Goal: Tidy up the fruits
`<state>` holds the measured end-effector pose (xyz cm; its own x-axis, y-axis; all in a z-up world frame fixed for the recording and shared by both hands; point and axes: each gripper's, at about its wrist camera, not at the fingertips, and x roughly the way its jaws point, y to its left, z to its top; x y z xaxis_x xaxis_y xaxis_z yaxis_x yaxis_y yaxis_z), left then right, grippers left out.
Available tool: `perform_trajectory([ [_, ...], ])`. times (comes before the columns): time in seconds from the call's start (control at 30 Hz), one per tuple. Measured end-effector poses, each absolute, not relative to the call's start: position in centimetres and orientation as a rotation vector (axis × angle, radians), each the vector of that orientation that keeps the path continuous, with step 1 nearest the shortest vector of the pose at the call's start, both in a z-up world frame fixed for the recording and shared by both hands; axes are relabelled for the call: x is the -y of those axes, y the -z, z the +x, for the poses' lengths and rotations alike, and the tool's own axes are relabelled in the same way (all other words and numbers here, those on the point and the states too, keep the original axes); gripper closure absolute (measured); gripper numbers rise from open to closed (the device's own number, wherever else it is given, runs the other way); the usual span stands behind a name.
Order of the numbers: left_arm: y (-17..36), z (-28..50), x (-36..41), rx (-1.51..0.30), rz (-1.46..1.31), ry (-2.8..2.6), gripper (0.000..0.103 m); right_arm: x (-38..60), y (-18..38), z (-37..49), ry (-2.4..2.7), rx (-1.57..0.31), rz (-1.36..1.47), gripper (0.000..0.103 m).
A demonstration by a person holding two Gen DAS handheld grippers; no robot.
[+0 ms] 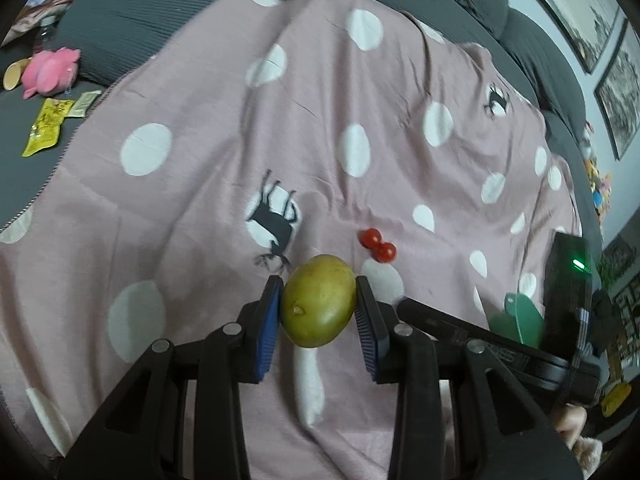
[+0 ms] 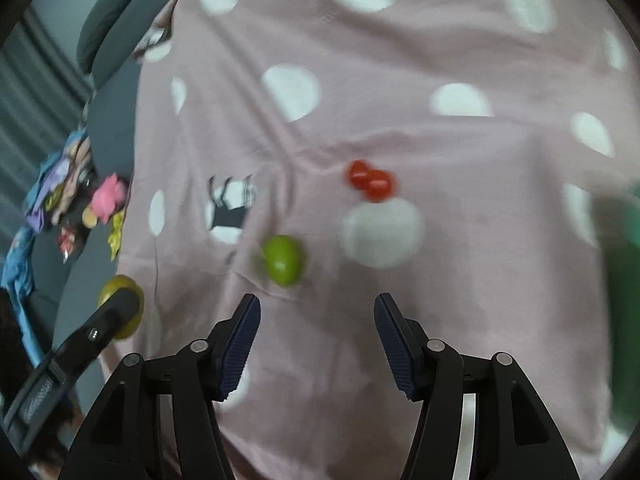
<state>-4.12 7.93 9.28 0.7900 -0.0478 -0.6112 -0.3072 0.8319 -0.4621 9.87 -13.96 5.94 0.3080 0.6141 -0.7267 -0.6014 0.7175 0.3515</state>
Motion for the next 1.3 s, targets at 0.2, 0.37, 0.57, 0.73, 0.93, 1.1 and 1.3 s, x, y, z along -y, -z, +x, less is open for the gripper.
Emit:
perform_trajectory([
  [0.2,-9.4,-4.5,-8.9,-0.65,-0.609,-0.144,0.068,9.0,-4.3,11.2,-0.781,-1.003,0.005,0.057],
  [0.37,-9.4,-4.3,-8.7,-0.66,-0.61,-0.128,0.068,6.9,-2.2,12.0,-0.759,-1.058,-0.031,0.066],
  [0.57,-9.3,-4.0,-8.3,-0.672,-0.603,-0.104,0.068,7.5,-2.2,10.9,-0.723,-1.012,-0.069,0.068],
  [0.73,-9.2,-3.7,-7.1,-0.689,-0.574,-0.086,0.068,12.7,-3.3,8.7,-0.667,-0.959,-0.088,0.068],
  [0.93,-8.9,-2.7,-3.7,-0.73,-0.512,-0.029,0.068,21.0,-5.2,7.1,-0.618,-0.888,-0.003,0.068],
  [1.1,-10.0,-1.3,1.2,-0.75,-0.432,0.049,0.068,26.6,-8.3,7.5,-0.518,-0.778,0.086,0.068],
  [1.3,-12.6,0.7,8.0,-0.708,-0.332,0.151,0.068,34.0,-11.7,8.0,-0.38,-0.648,0.226,0.068],
])
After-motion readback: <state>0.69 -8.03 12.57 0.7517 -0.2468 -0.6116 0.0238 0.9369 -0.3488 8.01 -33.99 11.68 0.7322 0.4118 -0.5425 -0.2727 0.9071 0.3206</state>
